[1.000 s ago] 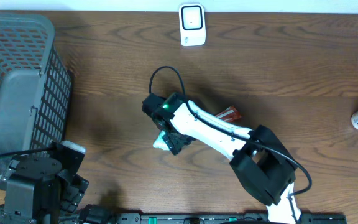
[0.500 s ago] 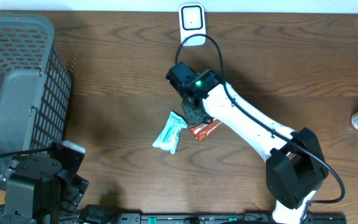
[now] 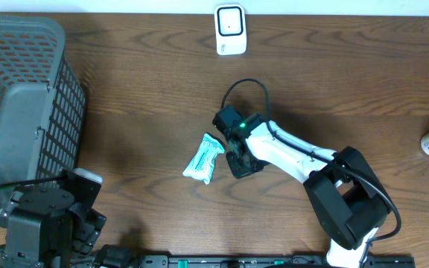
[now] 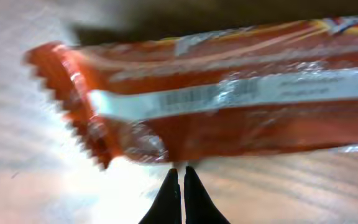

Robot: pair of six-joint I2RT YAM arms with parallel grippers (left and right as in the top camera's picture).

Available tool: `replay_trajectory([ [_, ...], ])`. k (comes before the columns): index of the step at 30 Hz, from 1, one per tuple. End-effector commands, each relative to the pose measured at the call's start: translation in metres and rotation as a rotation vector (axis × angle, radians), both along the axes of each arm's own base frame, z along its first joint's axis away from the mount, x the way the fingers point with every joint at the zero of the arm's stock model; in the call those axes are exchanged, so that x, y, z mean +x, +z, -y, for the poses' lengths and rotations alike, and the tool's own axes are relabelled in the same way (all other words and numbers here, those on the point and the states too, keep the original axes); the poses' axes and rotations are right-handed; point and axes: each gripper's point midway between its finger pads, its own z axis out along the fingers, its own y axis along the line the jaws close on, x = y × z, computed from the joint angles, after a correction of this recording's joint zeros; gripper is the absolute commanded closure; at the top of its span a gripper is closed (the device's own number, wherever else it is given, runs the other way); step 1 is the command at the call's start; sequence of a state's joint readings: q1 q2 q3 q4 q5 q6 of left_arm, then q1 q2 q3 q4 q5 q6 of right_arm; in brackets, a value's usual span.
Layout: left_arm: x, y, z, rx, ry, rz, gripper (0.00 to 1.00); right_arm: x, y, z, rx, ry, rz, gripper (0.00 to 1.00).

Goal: Scan the item barcode

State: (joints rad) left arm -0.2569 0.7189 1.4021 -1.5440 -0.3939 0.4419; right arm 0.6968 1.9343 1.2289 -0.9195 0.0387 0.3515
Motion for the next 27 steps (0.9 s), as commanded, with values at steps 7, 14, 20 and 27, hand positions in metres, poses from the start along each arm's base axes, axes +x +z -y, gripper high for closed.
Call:
replay_trajectory([
  [7,0.0,0.002,0.0,-0.008,0.01,0.008,0.02,0.054,0.091,-0.019,0.117,-0.012,0.288,0.99],
  [14,0.0,0.002,0.0,-0.008,0.01,0.008,0.02,0.062,0.047,-0.001,0.084,-0.058,0.247,0.99],
  [20,0.0,0.002,0.0,-0.008,0.01,0.008,0.02,0.039,-0.002,-0.014,0.114,-0.036,0.097,0.99],
  [27,0.0,0.002,0.0,-0.008,0.01,0.008,0.02,0.053,0.083,-0.036,0.268,-0.044,0.148,0.61],
])
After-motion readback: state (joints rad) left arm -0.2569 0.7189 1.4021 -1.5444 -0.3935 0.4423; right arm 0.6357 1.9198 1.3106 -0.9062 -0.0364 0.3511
